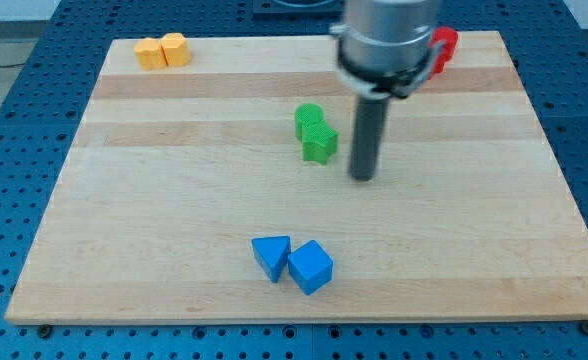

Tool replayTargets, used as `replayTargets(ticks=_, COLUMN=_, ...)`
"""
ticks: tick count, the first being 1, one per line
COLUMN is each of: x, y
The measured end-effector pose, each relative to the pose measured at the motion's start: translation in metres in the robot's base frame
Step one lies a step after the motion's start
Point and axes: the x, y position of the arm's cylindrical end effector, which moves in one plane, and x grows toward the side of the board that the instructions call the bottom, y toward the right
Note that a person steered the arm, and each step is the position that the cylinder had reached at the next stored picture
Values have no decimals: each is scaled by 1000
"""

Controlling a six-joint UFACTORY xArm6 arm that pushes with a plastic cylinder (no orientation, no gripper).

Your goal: Push the blue cube diagonally to the red star

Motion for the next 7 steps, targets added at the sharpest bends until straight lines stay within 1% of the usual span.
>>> replayTargets(ticks=1, x=13, y=-85)
replayTargets(ticks=2, x=52, y=-156)
replayTargets(ticks=3, x=109, y=-194)
replayTargets(ticks=4, x=140, y=-169)
replayTargets(ticks=5, x=152, y=-108)
replayTargets(ticks=6, x=150, y=-72)
replayTargets(ticks=7, x=129, y=-43)
